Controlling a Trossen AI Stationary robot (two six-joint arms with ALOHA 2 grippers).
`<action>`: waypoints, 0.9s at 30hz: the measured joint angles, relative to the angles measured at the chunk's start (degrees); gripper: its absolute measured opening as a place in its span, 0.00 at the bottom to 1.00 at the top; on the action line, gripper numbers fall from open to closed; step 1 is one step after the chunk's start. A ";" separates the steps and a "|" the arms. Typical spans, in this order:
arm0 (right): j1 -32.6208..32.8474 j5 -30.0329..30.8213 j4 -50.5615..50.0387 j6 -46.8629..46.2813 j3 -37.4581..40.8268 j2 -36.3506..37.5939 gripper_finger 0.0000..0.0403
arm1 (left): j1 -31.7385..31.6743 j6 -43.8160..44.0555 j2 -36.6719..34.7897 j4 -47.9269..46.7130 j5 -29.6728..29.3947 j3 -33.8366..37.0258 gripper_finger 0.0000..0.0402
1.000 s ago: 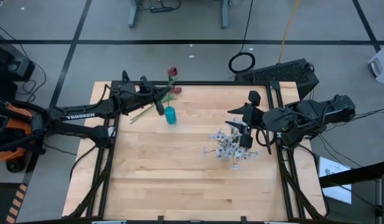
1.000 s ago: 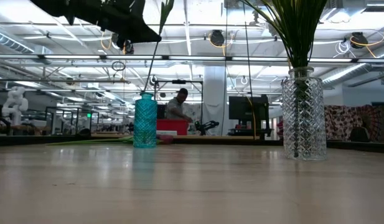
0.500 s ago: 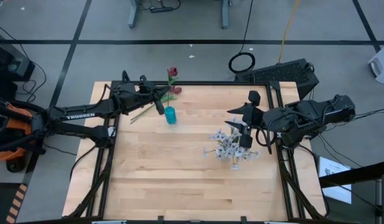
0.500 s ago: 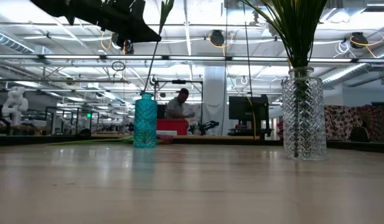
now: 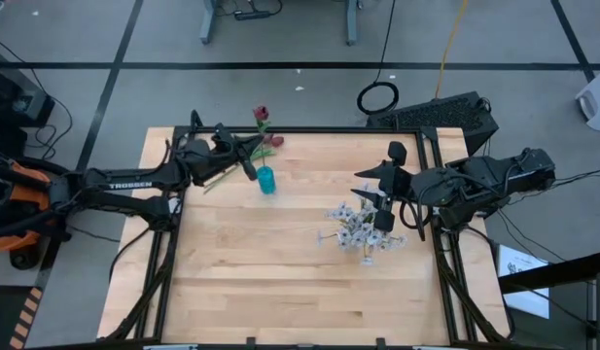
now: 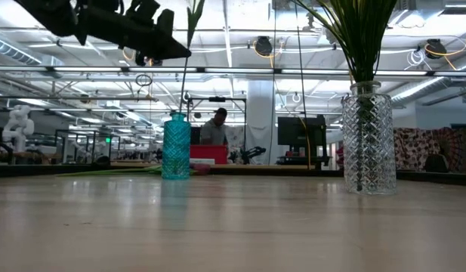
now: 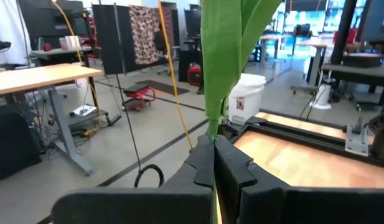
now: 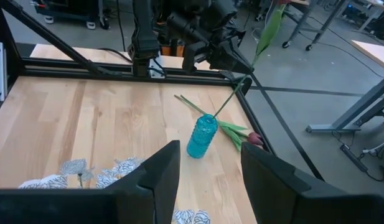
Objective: Sort flowers into vase by color
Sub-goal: Put the red tulip into the blue vase
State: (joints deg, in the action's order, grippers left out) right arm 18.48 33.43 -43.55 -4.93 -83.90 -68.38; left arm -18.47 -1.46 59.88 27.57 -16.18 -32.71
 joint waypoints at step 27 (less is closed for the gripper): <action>0.00 0.64 0.00 1.07 0.00 0.00 0.40 | 3.25 2.68 0.00 15.29 -6.98 11.91 0.04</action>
State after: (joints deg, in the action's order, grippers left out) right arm 18.48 34.07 -43.55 -3.86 -83.90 -68.38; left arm -15.22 1.22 59.88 42.86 -23.16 -20.81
